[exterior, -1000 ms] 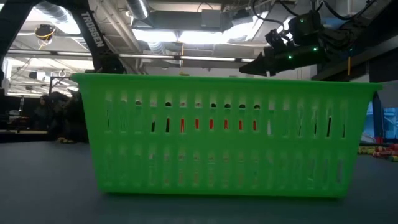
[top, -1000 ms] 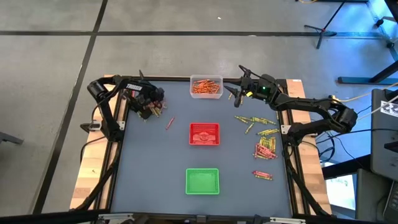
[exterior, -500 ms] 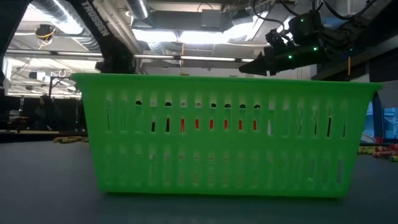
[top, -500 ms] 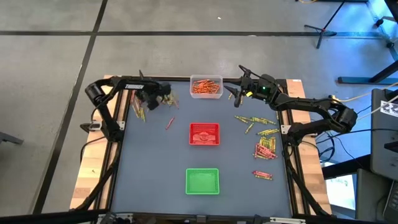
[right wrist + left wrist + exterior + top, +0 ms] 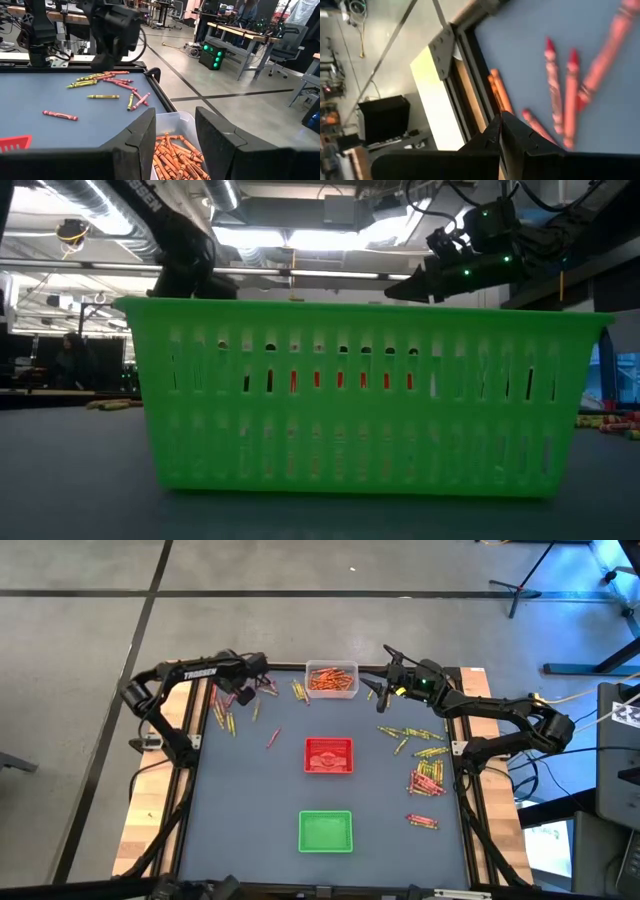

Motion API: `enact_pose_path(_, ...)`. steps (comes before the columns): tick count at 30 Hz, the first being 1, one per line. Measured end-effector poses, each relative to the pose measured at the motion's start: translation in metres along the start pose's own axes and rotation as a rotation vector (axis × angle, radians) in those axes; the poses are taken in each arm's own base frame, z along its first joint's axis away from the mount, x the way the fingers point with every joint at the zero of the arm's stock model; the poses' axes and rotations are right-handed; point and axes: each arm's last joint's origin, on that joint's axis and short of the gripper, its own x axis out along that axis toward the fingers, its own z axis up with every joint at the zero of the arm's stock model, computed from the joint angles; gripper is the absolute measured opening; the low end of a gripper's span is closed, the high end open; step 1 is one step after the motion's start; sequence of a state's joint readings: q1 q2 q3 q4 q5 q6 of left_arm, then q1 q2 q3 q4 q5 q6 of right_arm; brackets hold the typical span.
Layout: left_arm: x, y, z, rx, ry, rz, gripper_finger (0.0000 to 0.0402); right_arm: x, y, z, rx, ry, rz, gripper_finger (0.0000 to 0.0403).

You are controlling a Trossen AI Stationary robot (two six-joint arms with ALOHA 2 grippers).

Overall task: Sort crayons
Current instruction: Put the orange crayon into the transparent bin

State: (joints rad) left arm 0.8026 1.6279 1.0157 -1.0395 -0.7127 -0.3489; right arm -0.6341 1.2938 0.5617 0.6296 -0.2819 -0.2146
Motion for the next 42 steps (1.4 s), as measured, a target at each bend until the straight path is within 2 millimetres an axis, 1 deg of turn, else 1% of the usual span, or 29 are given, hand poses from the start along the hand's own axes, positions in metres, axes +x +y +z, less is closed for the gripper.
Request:
enact_pose_path(2,0.004,0.003,0.005,-0.042,-0.014,-0.011,0.0000,0.000,0.000,0.000,0.000,0.000,0.000,0.0137)
enact_pose_path(7,0.010,0.008,0.018,-0.034,-0.086,-0.047,0.0000,0.000,0.000,0.001,-0.005,-0.013,-0.003,0.0137)
enact_pose_path(11,0.012,0.009,0.030,-0.108,-0.173,-0.066,0.0000,0.000,-0.001,0.003,-0.033,-0.025,-0.006,0.0137)
enact_pose_path(14,0.015,0.012,0.034,-0.050,-0.183,-0.117,0.0000,0.000,-0.001,0.002,-0.060,-0.022,-0.006,0.0137)
enact_pose_path(17,0.017,0.017,0.043,-0.051,-0.167,-0.137,0.0000,0.000,-0.001,0.002,-0.105,-0.023,-0.006,0.0137)
enact_pose_path(20,0.015,0.025,0.057,-0.053,-0.130,-0.166,0.0012,0.000,-0.001,0.003,-0.131,-0.030,-0.010,0.0137)
enact_pose_path(24,0.017,0.030,0.074,-0.017,-0.040,-0.182,0.0054,0.000,-0.001,0.003,-0.149,-0.028,-0.010,0.0137)
enact_pose_path(26,0.023,0.032,0.077,-0.008,0.030,-0.172,0.0078,0.000,-0.001,0.003,-0.166,-0.027,-0.009,0.0137)
enact_pose_path(29,0.033,0.034,0.077,-0.024,0.126,-0.162,0.0114,0.000,-0.001,0.003,-0.172,-0.025,-0.009,0.0137)
enact_pose_path(32,0.042,0.032,0.076,-0.034,0.180,-0.153,0.0140,0.000,-0.001,0.002,-0.173,-0.025,-0.009,0.0137)
enact_pose_path(37,0.057,0.025,0.077,-0.022,0.234,-0.159,0.0148,0.000,-0.001,0.002,-0.172,-0.021,-0.008,0.0137)
enact_pose_path(40,0.071,0.019,0.077,-0.012,0.293,-0.198,0.0149,0.000,-0.001,0.002,-0.167,-0.021,-0.007,0.0137)
enact_pose_path(42,0.081,0.019,0.076,-0.013,0.325,-0.199,0.0149,0.000,-0.001,0.002,-0.167,-0.021,-0.007,0.0137)
